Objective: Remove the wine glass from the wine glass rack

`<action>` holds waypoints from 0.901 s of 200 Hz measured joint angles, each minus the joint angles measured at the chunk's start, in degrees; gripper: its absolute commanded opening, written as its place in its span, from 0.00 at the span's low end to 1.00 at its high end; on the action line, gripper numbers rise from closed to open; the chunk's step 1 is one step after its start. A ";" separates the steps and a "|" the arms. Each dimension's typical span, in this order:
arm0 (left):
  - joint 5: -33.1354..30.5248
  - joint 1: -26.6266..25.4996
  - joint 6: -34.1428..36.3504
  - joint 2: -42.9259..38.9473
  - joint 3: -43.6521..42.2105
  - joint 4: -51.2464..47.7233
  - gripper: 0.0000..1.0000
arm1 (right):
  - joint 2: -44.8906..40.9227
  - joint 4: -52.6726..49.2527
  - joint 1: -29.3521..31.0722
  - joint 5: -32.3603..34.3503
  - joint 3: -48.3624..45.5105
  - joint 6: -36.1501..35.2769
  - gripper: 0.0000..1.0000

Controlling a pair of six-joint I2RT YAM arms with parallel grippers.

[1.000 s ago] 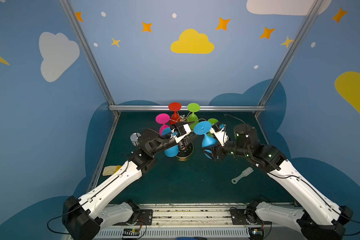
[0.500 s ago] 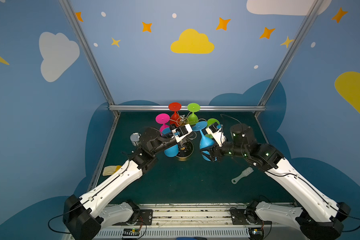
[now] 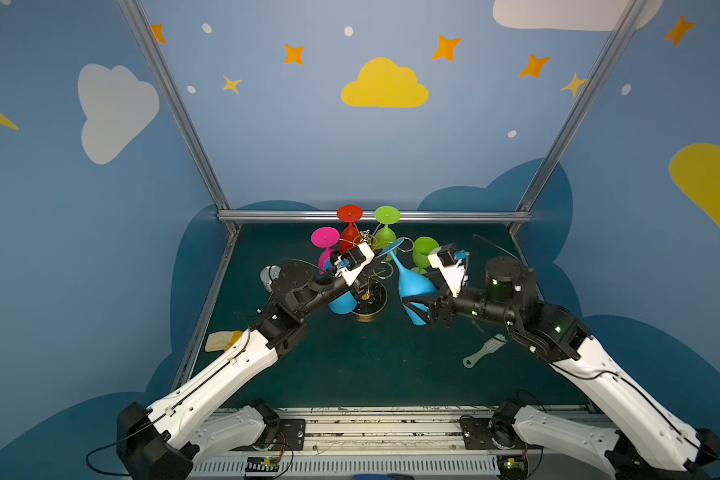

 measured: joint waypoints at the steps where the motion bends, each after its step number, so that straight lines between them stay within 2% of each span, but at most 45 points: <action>1: -0.17 0.04 -0.37 -0.13 -0.09 0.02 0.03 | -0.37 0.35 -0.04 0.07 -0.26 0.02 0.84; 48: -6.49 -0.33 -12.35 -6.36 -3.78 -0.13 0.03 | -12.72 13.11 -0.98 1.31 -9.70 1.40 0.84; 87: -9.40 0.02 -17.81 -9.44 -5.84 0.81 0.03 | -19.23 15.37 -1.68 4.61 -12.96 1.57 0.83; 125: -9.49 0.02 -19.47 -10.19 -6.14 1.03 0.03 | -18.95 16.13 -1.88 5.90 -13.11 1.70 0.82; 180: -9.49 0.00 -19.47 -10.27 -7.74 0.94 0.03 | -13.29 16.11 -1.92 5.03 -11.21 2.08 0.80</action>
